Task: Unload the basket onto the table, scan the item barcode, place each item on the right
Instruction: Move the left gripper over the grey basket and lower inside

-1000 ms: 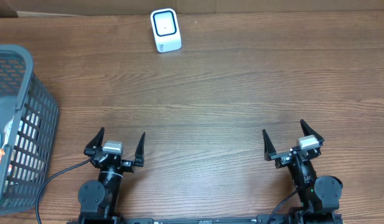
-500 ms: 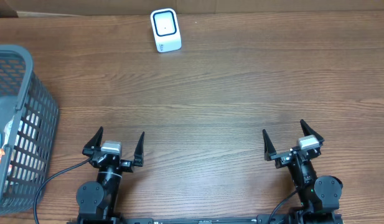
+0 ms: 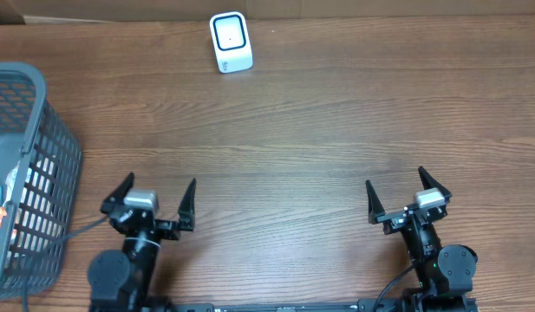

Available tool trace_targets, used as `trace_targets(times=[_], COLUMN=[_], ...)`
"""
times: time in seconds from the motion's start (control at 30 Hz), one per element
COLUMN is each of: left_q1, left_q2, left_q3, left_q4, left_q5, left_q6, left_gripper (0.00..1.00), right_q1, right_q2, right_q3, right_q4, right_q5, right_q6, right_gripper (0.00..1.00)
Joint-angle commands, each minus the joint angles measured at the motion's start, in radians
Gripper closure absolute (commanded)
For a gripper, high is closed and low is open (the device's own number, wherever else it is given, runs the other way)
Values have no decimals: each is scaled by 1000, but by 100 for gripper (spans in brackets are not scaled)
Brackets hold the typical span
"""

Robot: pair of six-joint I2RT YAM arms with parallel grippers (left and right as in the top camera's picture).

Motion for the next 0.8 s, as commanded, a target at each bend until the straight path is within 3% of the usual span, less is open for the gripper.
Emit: trace_targets(times=[0.0, 0.2, 0.53, 0.67, 0.77], left_q1=[0, 0, 0, 0, 0], left_q2=[140, 468, 990, 1098, 1135], left_q3=[164, 520, 1181, 1315, 1326], left_q4=[-47, -272, -860, -979, -978], left_q5=[31, 122, 179, 232, 231], left_q6=[-24, -24, -23, -23, -24], left_gripper=[1, 1, 0, 0, 1], right_q1=[-1, -1, -1, -1, -1], right_q2=[-12, -12, -12, -12, -12], right_q3=[-11, -11, -11, -11, -11], right_q4=[3, 3, 3, 3, 3], right_q5=[1, 1, 1, 1, 1], right_q6=[6, 6, 6, 6, 6], right_gripper=[0, 0, 0, 0, 0])
